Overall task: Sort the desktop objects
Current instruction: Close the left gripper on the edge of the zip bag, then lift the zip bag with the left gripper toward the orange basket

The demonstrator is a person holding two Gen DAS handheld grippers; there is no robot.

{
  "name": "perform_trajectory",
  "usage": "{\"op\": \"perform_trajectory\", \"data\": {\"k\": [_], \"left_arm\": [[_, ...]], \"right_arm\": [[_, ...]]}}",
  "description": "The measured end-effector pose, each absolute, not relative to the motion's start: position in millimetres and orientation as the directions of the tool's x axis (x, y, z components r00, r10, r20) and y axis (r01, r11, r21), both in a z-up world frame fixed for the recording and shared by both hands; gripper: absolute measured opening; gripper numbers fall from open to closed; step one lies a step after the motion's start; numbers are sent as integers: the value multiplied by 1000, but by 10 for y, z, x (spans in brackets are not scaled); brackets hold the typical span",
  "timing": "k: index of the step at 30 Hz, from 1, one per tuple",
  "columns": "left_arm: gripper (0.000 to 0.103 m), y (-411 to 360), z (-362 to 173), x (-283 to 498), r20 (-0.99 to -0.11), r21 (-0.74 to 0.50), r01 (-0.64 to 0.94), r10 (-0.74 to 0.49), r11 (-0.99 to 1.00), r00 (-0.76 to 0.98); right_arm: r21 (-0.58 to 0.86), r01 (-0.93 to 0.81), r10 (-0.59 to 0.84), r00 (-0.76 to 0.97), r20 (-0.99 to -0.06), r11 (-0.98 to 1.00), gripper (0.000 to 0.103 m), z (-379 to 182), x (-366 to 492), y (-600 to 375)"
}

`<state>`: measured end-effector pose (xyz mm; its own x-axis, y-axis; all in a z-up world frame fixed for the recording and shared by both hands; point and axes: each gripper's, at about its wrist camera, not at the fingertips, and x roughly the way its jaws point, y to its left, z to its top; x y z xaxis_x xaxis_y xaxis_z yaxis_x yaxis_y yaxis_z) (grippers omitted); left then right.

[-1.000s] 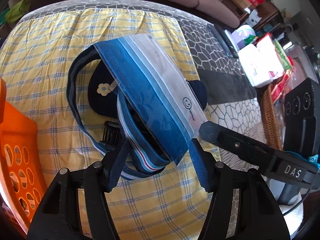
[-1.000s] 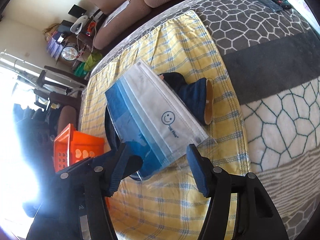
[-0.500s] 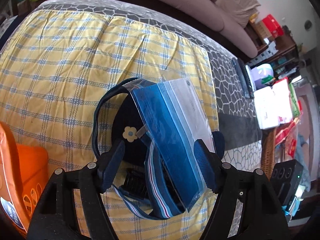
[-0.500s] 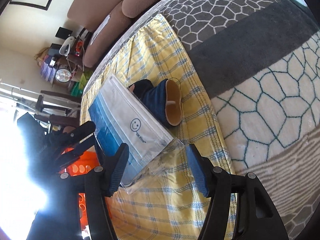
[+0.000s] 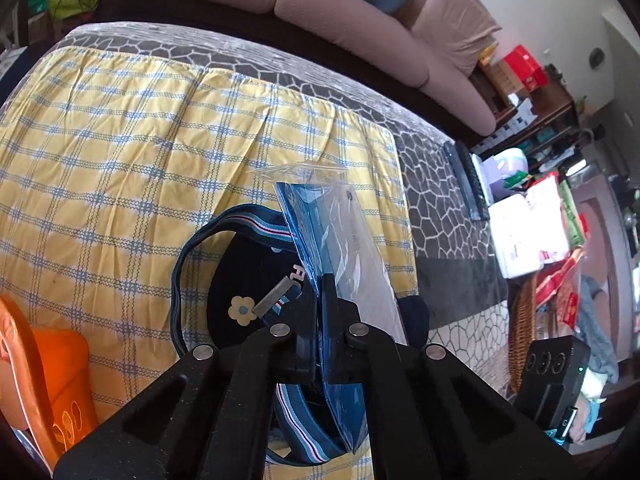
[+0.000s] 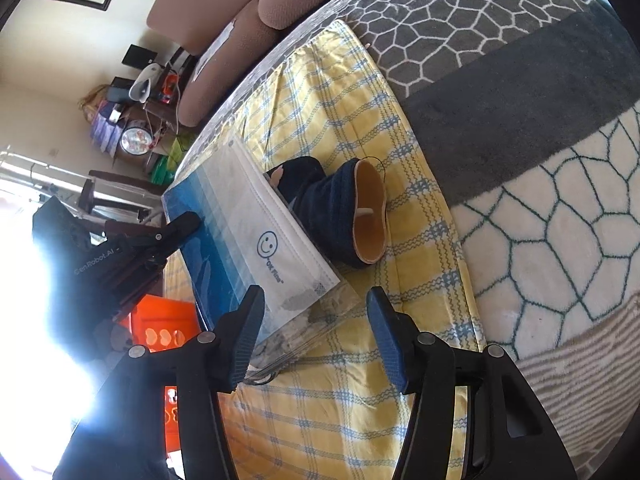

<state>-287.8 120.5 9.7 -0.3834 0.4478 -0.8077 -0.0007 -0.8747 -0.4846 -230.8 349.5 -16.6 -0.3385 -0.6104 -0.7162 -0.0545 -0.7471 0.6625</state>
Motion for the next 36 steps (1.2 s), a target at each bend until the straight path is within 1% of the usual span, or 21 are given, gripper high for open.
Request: {"op": "perform_trajectory", "data": {"k": [10,19,27,32,36], "left_arm": [[1,1083,537,-2552,-764,-531,-30,493,-847,-417],[1,695,890,-2230,-728,-572,-17,516,-820,-451],[1,29,1143,-1915,-693,-618,41,519,-785,-500],[1,-588,1191,-1705,-673,-650,99,510,-753,-536],[1,-1083,1183,-1562,-672,-651,136,482,-747,-562]], "right_arm": [[668,-10,-624,-349,-700,-744,56,125,-2178,3371],[705,2,-662,-347,-665,-709,56,368,-1929,3131],[698,71,-677,-335,-656,-712,56,721,-1717,2629],[695,135,-697,-307,-648,-706,56,884,-1590,2102],[691,186,-713,-266,-649,-698,56,923,-1535,1592]]}}
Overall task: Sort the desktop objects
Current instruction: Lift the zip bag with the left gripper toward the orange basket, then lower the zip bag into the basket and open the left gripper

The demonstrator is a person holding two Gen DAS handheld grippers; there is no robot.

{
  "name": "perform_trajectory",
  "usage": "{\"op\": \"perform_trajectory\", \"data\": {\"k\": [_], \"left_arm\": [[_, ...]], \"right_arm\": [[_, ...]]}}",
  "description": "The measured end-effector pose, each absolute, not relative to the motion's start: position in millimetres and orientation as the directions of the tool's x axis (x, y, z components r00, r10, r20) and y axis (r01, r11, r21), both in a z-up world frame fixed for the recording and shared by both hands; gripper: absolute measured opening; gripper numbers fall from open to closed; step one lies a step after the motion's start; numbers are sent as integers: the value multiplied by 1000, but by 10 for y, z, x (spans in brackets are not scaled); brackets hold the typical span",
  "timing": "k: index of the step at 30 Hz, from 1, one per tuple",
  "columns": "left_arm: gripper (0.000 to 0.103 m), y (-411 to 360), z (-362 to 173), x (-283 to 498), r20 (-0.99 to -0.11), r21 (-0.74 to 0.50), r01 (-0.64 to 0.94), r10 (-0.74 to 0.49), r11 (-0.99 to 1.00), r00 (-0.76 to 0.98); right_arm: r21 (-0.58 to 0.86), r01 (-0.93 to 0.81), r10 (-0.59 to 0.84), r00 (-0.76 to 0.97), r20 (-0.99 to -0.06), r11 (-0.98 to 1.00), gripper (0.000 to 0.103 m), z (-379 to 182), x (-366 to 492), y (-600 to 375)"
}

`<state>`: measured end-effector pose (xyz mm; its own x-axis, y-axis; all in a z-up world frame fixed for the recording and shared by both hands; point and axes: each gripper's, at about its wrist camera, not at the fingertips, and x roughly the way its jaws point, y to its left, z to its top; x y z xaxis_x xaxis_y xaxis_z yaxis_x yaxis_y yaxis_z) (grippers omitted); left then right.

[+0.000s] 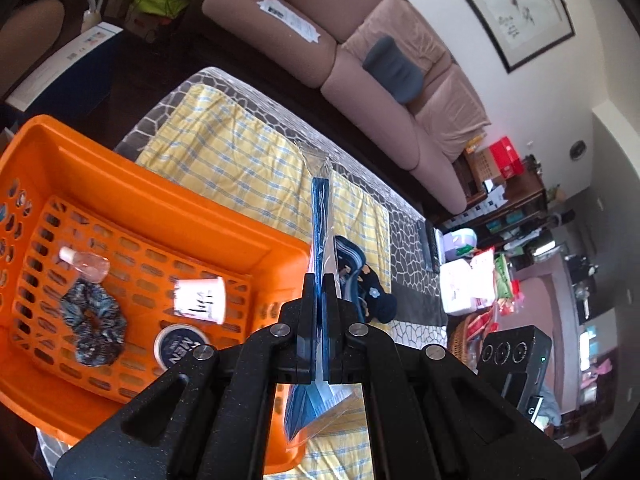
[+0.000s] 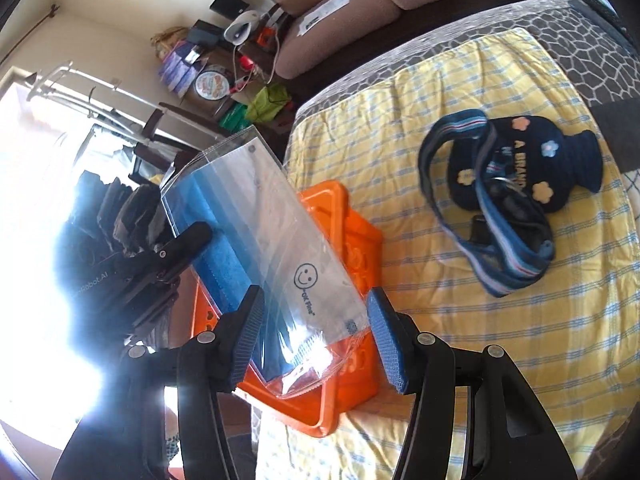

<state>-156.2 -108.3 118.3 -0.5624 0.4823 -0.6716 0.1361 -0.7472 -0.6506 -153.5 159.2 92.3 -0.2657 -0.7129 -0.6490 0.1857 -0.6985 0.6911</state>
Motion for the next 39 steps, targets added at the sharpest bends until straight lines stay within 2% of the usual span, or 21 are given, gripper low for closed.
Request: {"op": "perform_trajectory", "data": {"k": [6,17,26,33,34,36,38,39], "left_arm": [[1,-1679,990,-1447,-702,-628,195,439,-754,-561],[1,-2194,381,-1372,-746,-610,287,415,-739,-521],[2,-2318,78,-1282,-808,-532,321,357,-783,-468],[3,-2271,109,-1182,-857,-449,320,299,-835,-420],[5,-2273,120,-1167,-860,-443,322,294,-837,-418],[16,-2289,148,-1126,-860,-441,329,288,-835,-422],[47,-2303,196,-1083,-854,-449,330,289,-831,-434],[53,-2315,221,-1063,-851,-451,329,288,-830,-440]], "right_arm": [[686,234,-725,-194,-661,-689,56,788,-1484,933],[663,237,-698,-107,-708,-710,56,344,-1461,280],[629,247,-665,-100,-740,-737,56,255,-1449,179],[590,279,-635,-107,-765,-758,56,303,-1378,104],[582,284,-629,-109,-769,-762,56,312,-1367,93],[566,295,-616,-112,-780,-770,57,318,-1354,56],[546,307,-600,-113,-792,-779,59,318,-1329,25],[536,313,-592,-115,-798,-784,61,317,-1316,16]]}}
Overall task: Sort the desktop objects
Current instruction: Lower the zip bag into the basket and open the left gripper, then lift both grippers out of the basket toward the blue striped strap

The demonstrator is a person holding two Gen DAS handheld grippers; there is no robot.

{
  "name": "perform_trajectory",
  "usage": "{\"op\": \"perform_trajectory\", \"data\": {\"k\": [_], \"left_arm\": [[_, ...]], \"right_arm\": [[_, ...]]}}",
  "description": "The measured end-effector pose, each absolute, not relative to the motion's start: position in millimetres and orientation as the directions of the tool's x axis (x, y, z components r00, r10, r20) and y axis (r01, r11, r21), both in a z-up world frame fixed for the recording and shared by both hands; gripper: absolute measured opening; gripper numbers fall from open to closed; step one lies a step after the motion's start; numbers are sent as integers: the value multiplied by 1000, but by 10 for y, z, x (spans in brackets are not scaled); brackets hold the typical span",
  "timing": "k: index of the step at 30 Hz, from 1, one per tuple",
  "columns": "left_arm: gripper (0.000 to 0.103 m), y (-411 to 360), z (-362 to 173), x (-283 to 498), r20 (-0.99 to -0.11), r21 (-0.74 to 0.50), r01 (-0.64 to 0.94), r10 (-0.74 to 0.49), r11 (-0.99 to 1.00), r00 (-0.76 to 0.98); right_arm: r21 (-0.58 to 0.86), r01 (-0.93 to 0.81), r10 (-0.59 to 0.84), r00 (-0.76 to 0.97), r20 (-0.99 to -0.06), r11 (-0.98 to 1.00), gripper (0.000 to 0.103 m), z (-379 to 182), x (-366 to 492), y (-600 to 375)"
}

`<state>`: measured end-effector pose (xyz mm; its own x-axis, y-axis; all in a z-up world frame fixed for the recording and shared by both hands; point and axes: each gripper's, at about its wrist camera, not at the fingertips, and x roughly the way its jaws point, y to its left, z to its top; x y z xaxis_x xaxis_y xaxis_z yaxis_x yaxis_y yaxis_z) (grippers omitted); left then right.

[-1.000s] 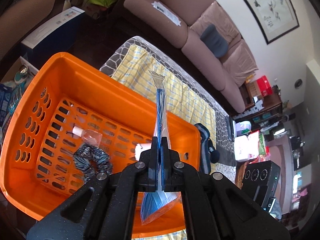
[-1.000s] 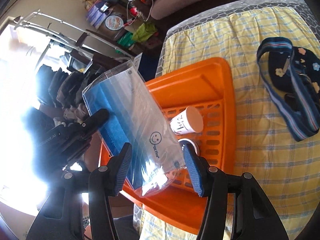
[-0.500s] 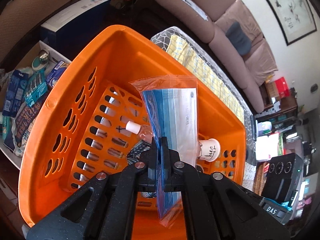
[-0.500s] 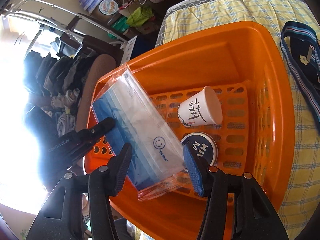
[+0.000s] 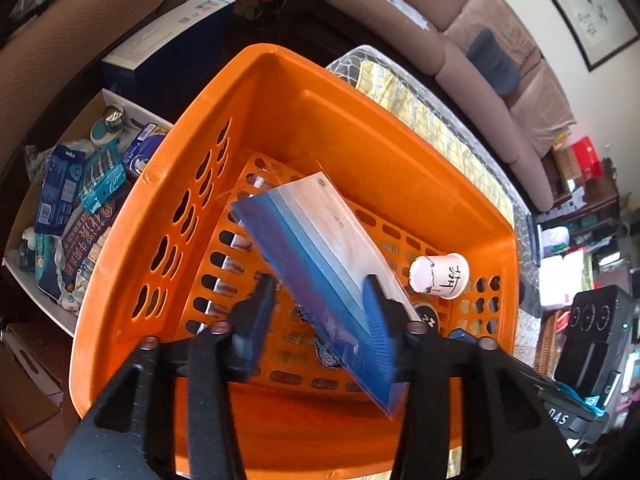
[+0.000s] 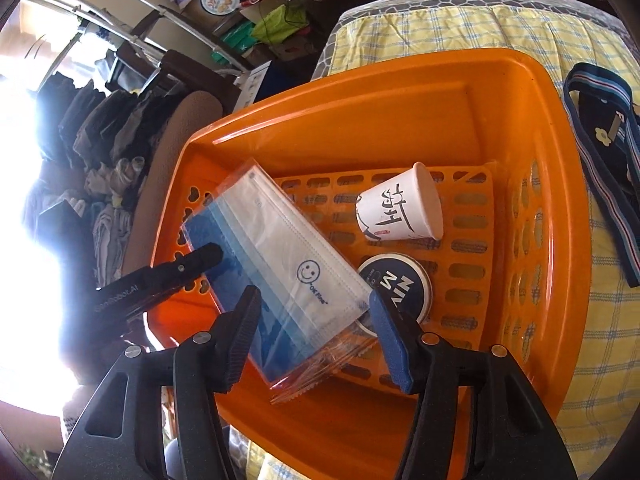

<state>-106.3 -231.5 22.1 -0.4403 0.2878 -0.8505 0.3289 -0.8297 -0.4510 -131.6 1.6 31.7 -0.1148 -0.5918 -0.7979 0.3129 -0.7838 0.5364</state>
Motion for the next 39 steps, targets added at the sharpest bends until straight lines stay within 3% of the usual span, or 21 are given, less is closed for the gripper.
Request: {"op": "perform_trajectory", "data": {"k": [7,16,24,39], "left_arm": [[78,-2178,527,-973,-845,-414,266,260,-870,-467],[103,-2003,858,-850,-822,-392,186,252,-901,-511],[103,-1852,1130,-705,-823,-331,148,209,-932,-528],[103,-1139,1409,-542,-815,-327,6,279,-945,-507]], "right_arm": [[455,349,-525,-137,-840,-819,78,326,-1232,-37],[429,374,-516,-172,-839,-823,94,516,-1107,-31],[418,374,-524,-252,-813,-828,103,864,-1025,233],[456,291,-536,-334,-775,-841,103,1140,-860,1241]]}}
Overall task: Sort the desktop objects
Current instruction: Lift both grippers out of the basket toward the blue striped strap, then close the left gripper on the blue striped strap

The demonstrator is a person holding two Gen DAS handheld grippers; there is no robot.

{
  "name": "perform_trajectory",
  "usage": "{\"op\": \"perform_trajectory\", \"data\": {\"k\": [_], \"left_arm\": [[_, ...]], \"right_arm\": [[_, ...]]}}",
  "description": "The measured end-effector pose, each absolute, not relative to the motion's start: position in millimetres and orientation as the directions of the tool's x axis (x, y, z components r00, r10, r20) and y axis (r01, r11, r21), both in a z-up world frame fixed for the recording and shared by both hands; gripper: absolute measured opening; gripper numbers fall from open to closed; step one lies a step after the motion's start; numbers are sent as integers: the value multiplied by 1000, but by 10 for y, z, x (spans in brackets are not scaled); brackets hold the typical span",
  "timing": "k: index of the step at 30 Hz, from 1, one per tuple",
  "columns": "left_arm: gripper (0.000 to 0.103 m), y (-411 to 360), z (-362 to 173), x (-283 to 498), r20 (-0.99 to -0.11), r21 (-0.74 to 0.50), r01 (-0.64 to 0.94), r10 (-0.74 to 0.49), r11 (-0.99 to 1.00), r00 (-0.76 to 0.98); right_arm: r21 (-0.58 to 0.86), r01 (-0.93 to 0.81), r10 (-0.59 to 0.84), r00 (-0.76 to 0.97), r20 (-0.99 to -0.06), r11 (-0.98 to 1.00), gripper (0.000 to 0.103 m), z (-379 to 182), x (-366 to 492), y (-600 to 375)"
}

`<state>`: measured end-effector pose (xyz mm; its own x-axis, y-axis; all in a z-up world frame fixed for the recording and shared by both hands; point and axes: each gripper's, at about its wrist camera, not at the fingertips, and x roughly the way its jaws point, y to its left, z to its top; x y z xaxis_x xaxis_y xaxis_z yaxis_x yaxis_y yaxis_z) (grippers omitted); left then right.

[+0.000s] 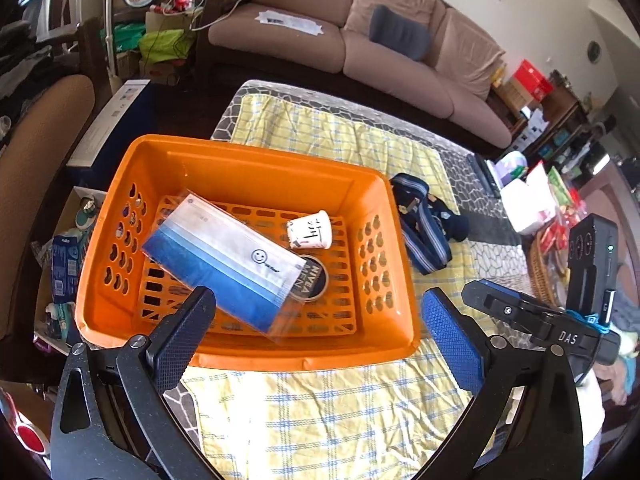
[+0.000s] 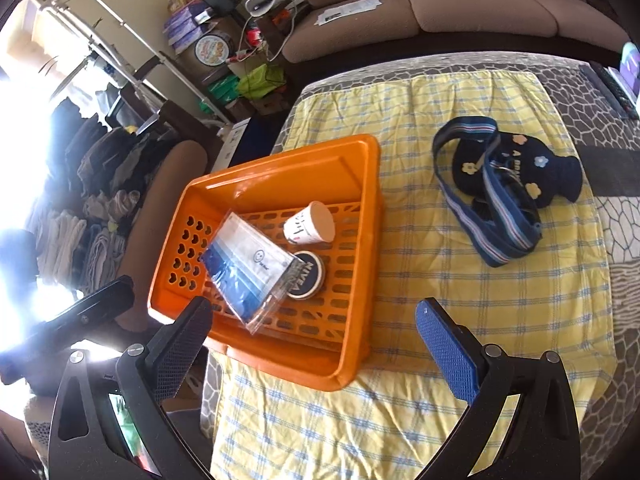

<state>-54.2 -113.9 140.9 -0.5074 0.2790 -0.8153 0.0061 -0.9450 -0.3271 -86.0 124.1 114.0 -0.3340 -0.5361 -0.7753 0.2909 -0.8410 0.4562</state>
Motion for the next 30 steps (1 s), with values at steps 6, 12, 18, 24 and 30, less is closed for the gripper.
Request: {"op": "perform_trajectory", "data": {"k": [6,12,18,24,30], "left_arm": [[103,-650,1412,-625,-821,-332,-57,318,-942,-474],[103,-188,1348,-723,-831,-322,-114,338,-940,-441],[103,161,1273,-868,-845,-305,-149,340,-941,-414],[94,446,1163,-1063,-856,-293,-169,336,-941,-393],[72,717,1006,-1296,-875,-263,-184,314,-947,-369]], "right_arm": [[453,221,-504,-373,-779,-864,103,1162,-890,1821],[447,167,-476,-381,-793,-879,103,1102,-923,2335],[471,117,-476,-390,-788,-875,103,998,-995,2743],[471,89,-466,-386,-796,-878,103,835,-1100,2956],[484,55,-466,-387,-796,-873,94,670,-1254,3103]]}}
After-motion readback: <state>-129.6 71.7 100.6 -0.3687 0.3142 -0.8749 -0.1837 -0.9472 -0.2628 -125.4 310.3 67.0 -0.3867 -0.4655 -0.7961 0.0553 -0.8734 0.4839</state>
